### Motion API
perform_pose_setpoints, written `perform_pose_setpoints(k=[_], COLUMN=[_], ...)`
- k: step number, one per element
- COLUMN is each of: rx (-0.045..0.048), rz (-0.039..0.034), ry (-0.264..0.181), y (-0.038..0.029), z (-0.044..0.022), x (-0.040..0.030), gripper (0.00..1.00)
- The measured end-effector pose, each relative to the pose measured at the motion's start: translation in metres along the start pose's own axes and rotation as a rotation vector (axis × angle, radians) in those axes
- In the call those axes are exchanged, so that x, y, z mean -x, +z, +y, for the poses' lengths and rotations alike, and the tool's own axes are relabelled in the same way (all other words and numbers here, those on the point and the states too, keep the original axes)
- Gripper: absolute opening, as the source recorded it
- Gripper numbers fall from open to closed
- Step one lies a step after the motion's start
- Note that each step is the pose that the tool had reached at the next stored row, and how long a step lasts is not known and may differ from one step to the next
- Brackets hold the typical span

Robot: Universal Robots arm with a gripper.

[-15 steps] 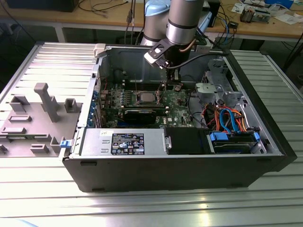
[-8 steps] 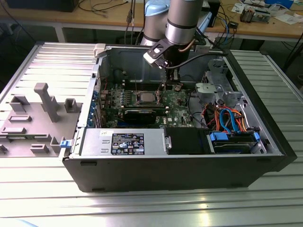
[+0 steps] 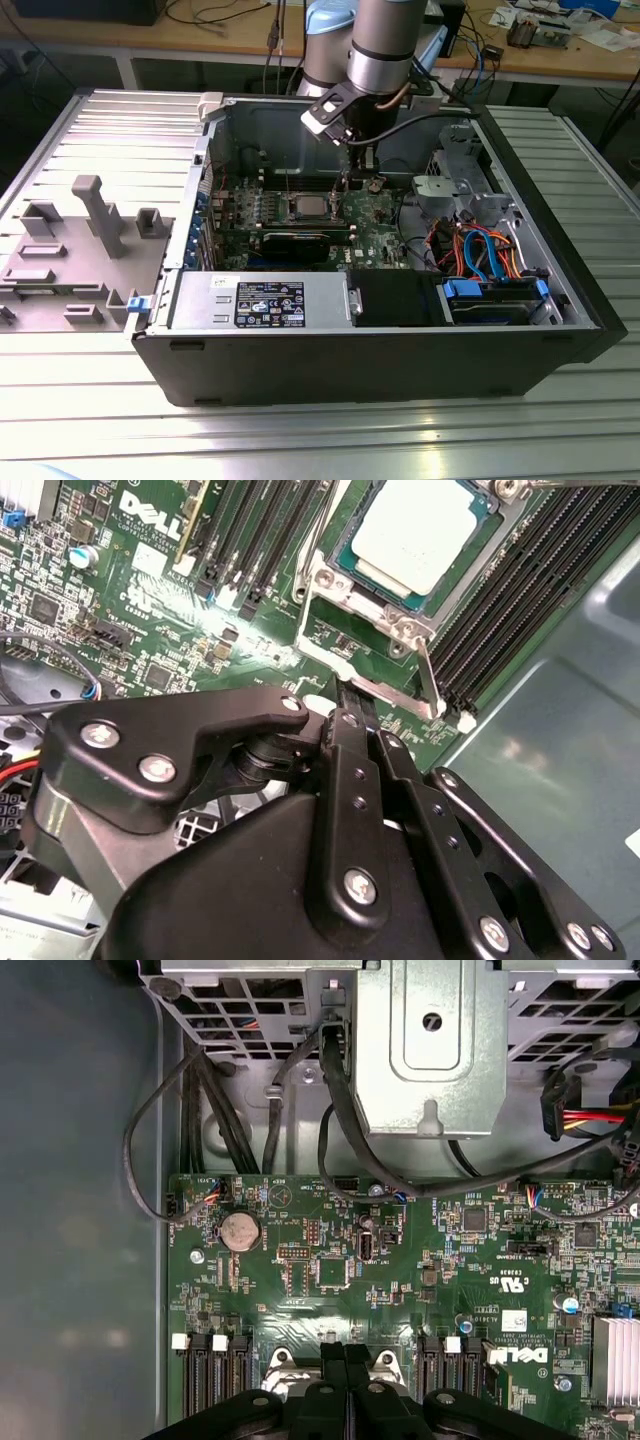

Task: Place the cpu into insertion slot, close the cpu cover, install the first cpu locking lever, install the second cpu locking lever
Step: 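Close the cpu cover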

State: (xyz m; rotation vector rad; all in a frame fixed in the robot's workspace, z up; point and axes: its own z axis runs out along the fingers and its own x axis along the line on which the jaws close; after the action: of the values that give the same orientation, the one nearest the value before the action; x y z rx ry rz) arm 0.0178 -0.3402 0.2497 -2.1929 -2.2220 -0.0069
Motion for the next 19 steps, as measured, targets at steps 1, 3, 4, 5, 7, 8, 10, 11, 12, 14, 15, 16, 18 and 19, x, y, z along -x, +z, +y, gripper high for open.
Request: perform_pose_setpoints(k=[1,3,4,5,7,8,10,11,12,14,15,16,18,19], rx=[0.0,0.0,0.0001,0.0,0.0,0.0001,0.0001,0.0,0.0,0.0,0.0001,0.0,0.0,0.0001], rz=[0.0,0.0,0.0,0.0,0.0,0.0,0.0,0.0,-0.0001,0.0,0.0001,0.0,0.0001,0.0], ry=[0.0,0.0,0.0,0.0,0.0,0.0,0.0,0.0,0.0,0.0,0.0,0.0,0.0,0.0], y=[0.0,0.0,0.0,0.0,0.0,0.0001,0.0001,0.0001,0.0001,0.0001,0.0001,0.0001,0.0002,0.0002], z=[-0.0003,-0.0013,-0.0019,-0.0025,-0.0033,-0.0039,-0.0056,-0.006,-0.0071,-0.0087,-0.0095,-0.0099,-0.0115,-0.0121], x=[0.0,0.0,0.0,0.0,0.0,-0.0001,-0.0001,-0.0001,-0.0001,-0.0001,-0.0001,-0.0001,-0.0002,-0.0002], gripper=[0.11,0.11,0.11,0.11,0.11,0.11,0.11,0.11,0.11,0.11,0.11,0.11,0.11,0.11])
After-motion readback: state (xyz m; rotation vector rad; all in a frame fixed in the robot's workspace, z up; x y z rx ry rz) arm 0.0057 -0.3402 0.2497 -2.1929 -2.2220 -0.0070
